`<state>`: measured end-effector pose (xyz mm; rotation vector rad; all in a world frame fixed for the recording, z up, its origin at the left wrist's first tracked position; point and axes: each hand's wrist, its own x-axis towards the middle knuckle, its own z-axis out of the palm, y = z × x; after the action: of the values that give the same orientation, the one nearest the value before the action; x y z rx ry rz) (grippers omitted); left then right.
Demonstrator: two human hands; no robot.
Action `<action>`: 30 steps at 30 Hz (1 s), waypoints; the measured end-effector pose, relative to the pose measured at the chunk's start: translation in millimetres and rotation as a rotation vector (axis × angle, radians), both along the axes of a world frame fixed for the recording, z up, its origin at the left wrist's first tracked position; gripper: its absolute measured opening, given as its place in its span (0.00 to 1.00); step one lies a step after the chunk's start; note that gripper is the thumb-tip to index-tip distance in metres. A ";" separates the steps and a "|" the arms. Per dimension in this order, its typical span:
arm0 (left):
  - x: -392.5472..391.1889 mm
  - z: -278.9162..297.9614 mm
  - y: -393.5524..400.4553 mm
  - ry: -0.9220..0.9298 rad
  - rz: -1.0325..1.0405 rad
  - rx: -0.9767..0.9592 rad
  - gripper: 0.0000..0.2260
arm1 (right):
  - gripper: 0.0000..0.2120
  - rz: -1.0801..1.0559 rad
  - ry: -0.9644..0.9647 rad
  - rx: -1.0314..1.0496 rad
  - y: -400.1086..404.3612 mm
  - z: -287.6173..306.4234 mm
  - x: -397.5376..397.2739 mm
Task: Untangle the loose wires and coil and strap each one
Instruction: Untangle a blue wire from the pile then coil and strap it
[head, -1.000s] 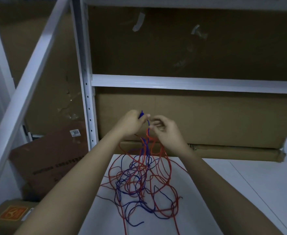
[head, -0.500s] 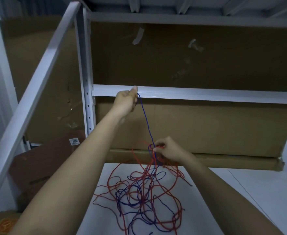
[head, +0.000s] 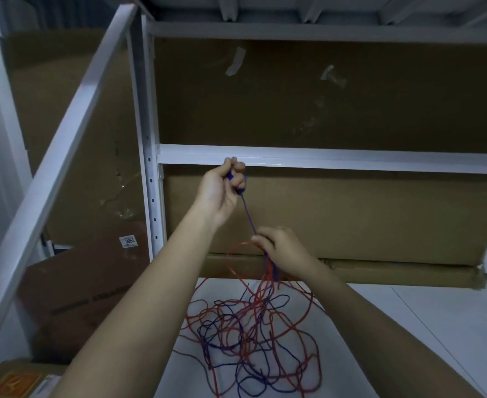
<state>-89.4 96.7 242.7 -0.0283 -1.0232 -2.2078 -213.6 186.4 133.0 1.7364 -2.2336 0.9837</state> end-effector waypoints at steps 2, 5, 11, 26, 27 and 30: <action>-7.4 -13.1 0.9 -0.099 0.284 -0.223 0.09 | 0.07 0.073 0.182 -0.061 6.2 -11.6 10.5; -12.5 -51.3 -8.5 -0.457 0.571 -0.969 0.10 | 0.07 0.125 0.319 -0.089 16.4 -18.4 13.4; -12.6 -76.3 -18.9 -1.004 0.544 -2.060 0.23 | 0.07 -0.123 0.292 0.001 16.0 -22.4 0.4; 12.3 -10.4 -16.5 -0.508 0.283 -0.846 0.18 | 0.10 -0.294 0.191 0.181 18.9 -88.2 -26.2; 15.7 1.1 -19.9 -0.527 0.322 -0.900 0.18 | 0.09 -0.268 0.095 0.198 24.5 -91.1 -29.3; 17.4 10.8 -23.0 -0.584 0.383 -1.018 0.20 | 0.05 -0.172 -0.096 0.177 26.4 -68.5 -28.4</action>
<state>-72.0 73.6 253.5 0.3402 -2.1651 -1.1715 -242.0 212.8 64.6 1.5573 -2.5515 0.8730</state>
